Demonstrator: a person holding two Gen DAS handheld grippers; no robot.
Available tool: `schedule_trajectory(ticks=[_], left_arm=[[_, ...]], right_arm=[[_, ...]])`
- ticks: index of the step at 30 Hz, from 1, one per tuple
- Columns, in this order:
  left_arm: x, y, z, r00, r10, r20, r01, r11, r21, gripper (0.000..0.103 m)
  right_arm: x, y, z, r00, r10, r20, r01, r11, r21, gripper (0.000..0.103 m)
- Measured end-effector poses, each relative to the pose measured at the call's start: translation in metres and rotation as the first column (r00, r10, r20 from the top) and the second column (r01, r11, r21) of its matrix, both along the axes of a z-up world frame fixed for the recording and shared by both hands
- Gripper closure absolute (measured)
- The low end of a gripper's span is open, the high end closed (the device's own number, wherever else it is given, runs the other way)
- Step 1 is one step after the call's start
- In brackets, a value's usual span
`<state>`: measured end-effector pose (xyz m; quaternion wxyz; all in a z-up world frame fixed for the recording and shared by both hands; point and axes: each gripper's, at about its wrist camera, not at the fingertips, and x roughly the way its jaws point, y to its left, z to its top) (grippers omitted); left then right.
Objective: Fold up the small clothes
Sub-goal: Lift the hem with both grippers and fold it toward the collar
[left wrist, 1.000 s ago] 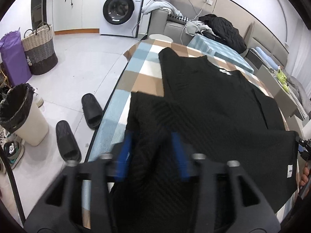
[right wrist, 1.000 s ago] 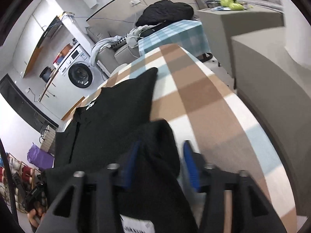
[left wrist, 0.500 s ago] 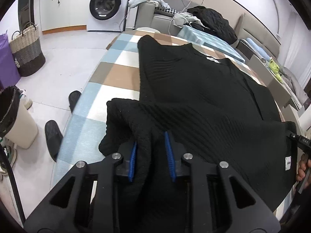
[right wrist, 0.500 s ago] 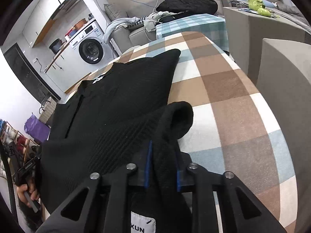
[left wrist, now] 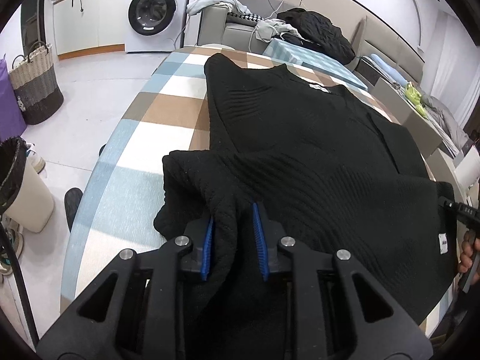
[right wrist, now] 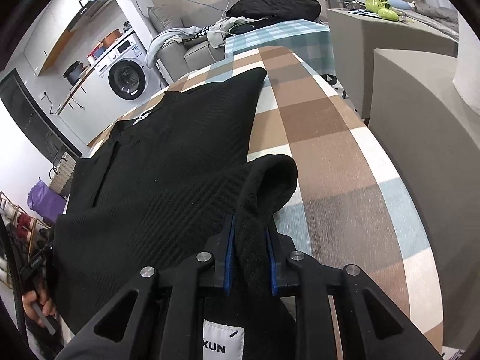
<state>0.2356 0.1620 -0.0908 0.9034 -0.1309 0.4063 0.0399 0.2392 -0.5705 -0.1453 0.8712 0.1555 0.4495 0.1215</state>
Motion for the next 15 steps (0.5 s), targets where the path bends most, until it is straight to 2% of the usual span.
schedule_trajectory(ticks=[8,10,13,14,15], left_arm=[[-0.023,-0.002,0.003,1.000,0.000,-0.013,0.001,1.000,0.021,0.083],[-0.030,0.002,0.004,1.000,0.007,0.002,-0.007,1.000,-0.001,0.082],[-0.036,0.013,0.004,0.999,0.034,-0.005,-0.035,0.998,-0.053,0.069],[-0.040,0.017,0.005,0.999,0.041,-0.005,-0.041,0.997,-0.068,0.065],[-0.041,0.020,0.006,0.999,0.043,-0.003,-0.043,0.997,-0.071,0.063]], right_arm=[[-0.010,-0.005,0.000,1.000,0.017,-0.010,-0.017,1.000,0.001,0.086],[-0.011,-0.009,0.000,1.000,0.008,-0.002,-0.008,1.000,0.020,0.086],[-0.011,-0.020,0.000,1.000,-0.022,-0.008,0.023,0.998,0.065,0.071],[-0.012,-0.024,0.000,1.000,-0.025,-0.014,0.026,0.997,0.077,0.063],[-0.015,-0.027,0.002,1.000,-0.023,-0.014,0.025,0.996,0.089,0.061]])
